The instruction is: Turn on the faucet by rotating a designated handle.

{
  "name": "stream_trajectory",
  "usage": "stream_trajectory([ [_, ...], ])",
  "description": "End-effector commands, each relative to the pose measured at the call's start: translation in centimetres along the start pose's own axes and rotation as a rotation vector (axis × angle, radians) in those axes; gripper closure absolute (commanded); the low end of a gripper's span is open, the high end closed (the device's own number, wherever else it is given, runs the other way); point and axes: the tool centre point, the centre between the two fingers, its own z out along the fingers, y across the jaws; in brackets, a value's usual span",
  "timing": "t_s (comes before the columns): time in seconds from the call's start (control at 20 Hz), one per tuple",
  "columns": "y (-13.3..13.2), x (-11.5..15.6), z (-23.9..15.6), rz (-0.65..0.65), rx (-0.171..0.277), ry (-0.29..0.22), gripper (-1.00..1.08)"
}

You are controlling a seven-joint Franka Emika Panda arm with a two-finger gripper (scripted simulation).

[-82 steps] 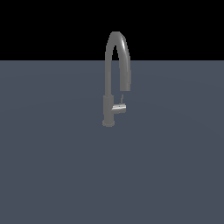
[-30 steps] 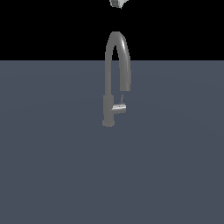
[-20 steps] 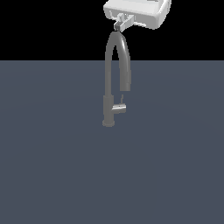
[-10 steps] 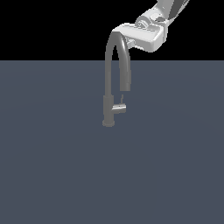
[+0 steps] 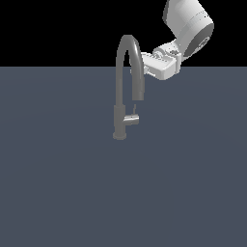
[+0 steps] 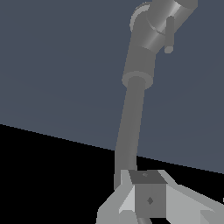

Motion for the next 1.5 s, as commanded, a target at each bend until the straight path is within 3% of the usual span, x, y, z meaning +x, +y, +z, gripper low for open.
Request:
stream_trajectory([
  [0.0, -0.1, 1.7, 0.2, 0.033, 0.034, -0.044, 1.08],
  [0.45, -0.2, 7.9, 1.5, 0.152, 0.155, -0.195, 1.08],
  [0.8, -0.1, 11.3, 2.7, 0.220, 0.223, -0.279, 1.08],
  [1.1, 0.0, 12.8, 3.4, 0.251, 0.254, -0.316, 1.08],
  [1.45, 0.1, 12.9, 3.5, 0.253, 0.255, -0.319, 1.08],
])
